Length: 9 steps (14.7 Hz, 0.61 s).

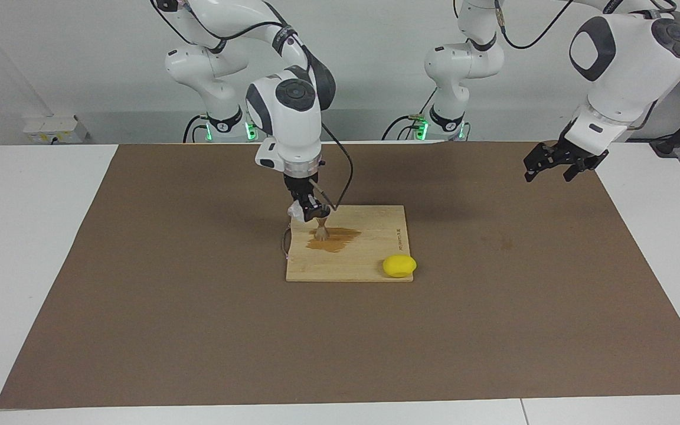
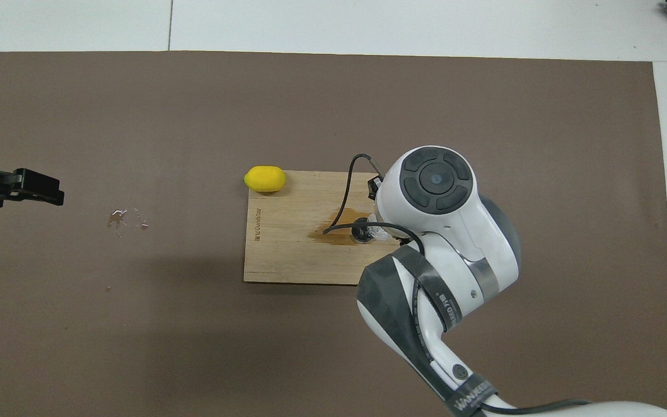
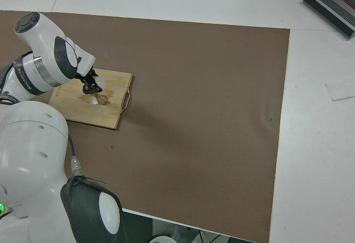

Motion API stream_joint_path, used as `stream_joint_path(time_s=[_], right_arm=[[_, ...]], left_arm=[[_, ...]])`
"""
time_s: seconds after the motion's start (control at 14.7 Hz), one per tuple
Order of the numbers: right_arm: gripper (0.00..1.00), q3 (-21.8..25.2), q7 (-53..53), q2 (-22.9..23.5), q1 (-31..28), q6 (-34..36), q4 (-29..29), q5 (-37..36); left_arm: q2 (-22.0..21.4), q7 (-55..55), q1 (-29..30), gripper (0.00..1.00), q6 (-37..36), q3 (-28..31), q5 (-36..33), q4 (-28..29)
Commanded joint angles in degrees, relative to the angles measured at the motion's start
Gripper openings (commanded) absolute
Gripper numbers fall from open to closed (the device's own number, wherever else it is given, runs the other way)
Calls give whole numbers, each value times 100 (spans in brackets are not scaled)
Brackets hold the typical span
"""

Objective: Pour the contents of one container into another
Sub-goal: 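Turn the glass upright and carry it back to its spot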

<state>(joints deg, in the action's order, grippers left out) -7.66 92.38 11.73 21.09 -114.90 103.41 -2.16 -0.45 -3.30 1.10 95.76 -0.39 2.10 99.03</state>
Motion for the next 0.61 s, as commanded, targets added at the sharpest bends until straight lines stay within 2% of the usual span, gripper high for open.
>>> stream_joint_path(time_s=[0.0,0.2,0.55], right_arm=[[9,-43,-35,31,-201,-85,-14,425],[9,-43,-141,31,-482,-226,74,1146],[9,-43,-930,-13,-1255,-244,416,2525]], left_arm=[[54,66,-22,100,-137,21,-122,-139],[45,66,-22,100,-145,21,-122,-139],[45,66,-22,100,-137,21,-122,-139]])
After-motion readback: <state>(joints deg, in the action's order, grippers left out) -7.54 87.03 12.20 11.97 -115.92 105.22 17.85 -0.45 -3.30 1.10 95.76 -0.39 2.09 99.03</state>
